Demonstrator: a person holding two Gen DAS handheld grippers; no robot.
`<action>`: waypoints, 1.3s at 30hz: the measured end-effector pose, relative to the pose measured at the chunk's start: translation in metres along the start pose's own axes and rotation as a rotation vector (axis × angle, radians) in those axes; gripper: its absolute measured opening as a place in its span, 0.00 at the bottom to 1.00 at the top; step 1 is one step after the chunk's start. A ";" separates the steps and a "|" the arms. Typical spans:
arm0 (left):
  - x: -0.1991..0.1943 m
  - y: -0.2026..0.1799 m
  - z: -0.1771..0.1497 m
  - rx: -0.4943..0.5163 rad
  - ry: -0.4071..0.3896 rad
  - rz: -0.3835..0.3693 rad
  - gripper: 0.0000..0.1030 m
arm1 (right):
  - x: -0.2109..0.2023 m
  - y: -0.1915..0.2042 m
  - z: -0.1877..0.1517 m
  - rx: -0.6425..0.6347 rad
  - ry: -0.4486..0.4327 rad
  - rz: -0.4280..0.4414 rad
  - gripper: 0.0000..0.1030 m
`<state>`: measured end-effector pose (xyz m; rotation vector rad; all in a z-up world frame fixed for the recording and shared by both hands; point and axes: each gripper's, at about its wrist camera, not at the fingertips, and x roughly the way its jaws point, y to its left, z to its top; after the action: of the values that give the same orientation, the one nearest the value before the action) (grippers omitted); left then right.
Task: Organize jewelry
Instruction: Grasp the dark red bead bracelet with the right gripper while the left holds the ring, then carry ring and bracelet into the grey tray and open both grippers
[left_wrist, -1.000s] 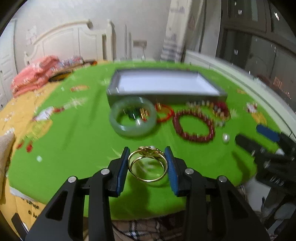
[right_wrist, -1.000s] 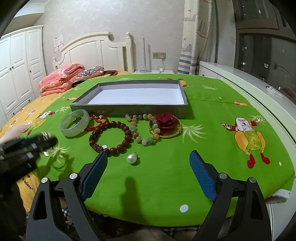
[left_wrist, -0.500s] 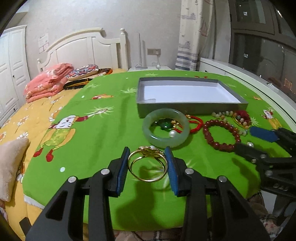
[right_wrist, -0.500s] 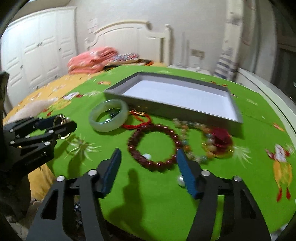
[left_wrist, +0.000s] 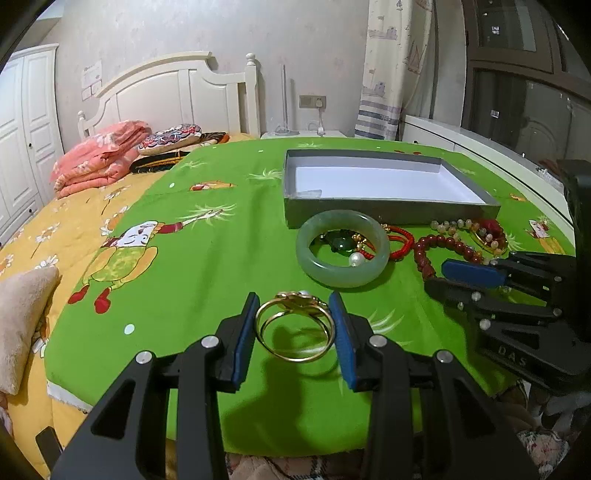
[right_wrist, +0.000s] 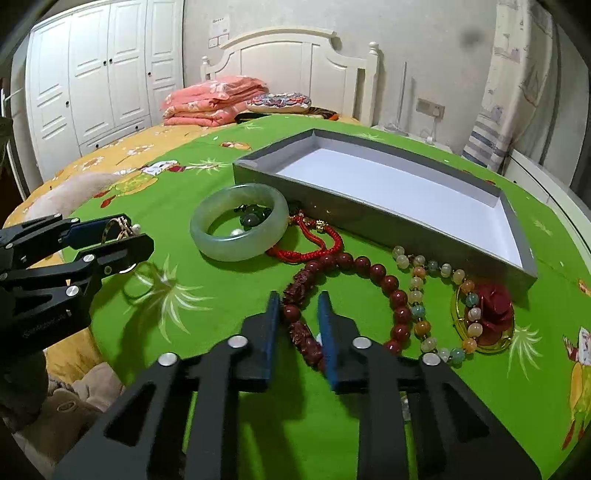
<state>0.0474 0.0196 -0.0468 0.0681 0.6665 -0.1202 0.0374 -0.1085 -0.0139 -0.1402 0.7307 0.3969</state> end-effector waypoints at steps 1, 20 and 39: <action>0.000 0.000 0.000 -0.001 -0.001 0.002 0.36 | 0.001 0.000 0.000 0.001 -0.006 -0.009 0.13; -0.019 -0.016 0.023 0.021 -0.098 0.022 0.36 | -0.053 -0.016 0.011 0.134 -0.244 -0.143 0.13; 0.038 -0.053 0.120 0.043 -0.096 0.026 0.36 | -0.049 -0.071 0.090 0.155 -0.338 -0.236 0.13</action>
<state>0.1429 -0.0481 0.0224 0.1119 0.5673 -0.1119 0.0885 -0.1649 0.0850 -0.0109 0.4034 0.1310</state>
